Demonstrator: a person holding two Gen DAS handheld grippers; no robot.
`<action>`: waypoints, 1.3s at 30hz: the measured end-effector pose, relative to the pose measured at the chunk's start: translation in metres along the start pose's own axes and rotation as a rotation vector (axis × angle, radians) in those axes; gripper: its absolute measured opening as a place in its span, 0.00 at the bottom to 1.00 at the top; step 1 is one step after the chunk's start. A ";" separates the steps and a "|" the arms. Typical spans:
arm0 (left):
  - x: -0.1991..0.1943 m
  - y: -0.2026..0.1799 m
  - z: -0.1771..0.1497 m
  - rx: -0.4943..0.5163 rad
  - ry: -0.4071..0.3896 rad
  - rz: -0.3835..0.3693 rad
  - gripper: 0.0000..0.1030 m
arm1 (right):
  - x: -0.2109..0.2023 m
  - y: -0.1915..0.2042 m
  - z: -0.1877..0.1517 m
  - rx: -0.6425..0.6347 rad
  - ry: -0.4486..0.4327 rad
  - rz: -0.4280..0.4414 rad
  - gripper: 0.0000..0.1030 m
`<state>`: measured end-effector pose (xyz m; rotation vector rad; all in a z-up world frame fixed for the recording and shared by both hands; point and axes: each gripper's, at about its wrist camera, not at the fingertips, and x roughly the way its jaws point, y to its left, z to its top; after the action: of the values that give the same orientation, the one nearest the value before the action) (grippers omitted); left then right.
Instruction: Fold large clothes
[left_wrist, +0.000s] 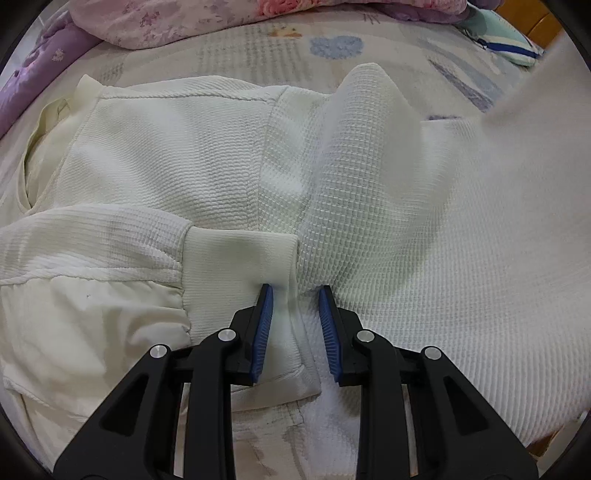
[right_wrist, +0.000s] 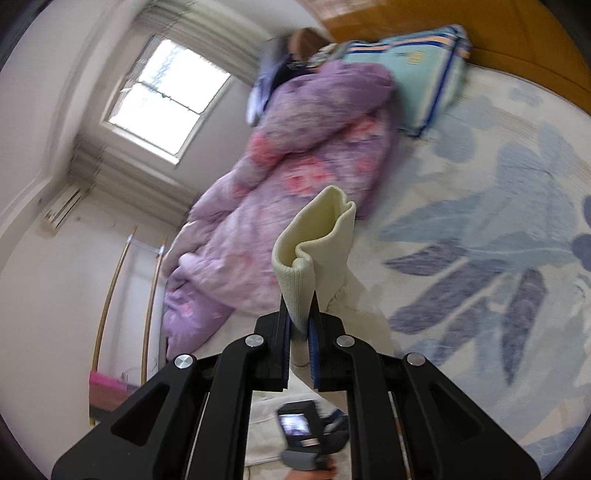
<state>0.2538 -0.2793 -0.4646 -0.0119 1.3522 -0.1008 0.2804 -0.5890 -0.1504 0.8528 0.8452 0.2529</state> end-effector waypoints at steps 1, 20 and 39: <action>0.000 0.002 -0.001 -0.003 -0.006 -0.011 0.25 | 0.004 0.018 -0.004 -0.022 0.008 0.021 0.08; -0.152 0.170 0.007 -0.123 -0.054 -0.078 0.06 | 0.117 0.205 -0.131 -0.198 0.188 0.081 0.08; -0.223 0.359 -0.058 -0.285 -0.133 0.111 0.06 | 0.306 0.241 -0.340 -0.243 0.589 0.031 0.08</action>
<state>0.1733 0.0992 -0.2840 -0.1805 1.2227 0.1840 0.2584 -0.0850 -0.2637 0.5640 1.3173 0.6406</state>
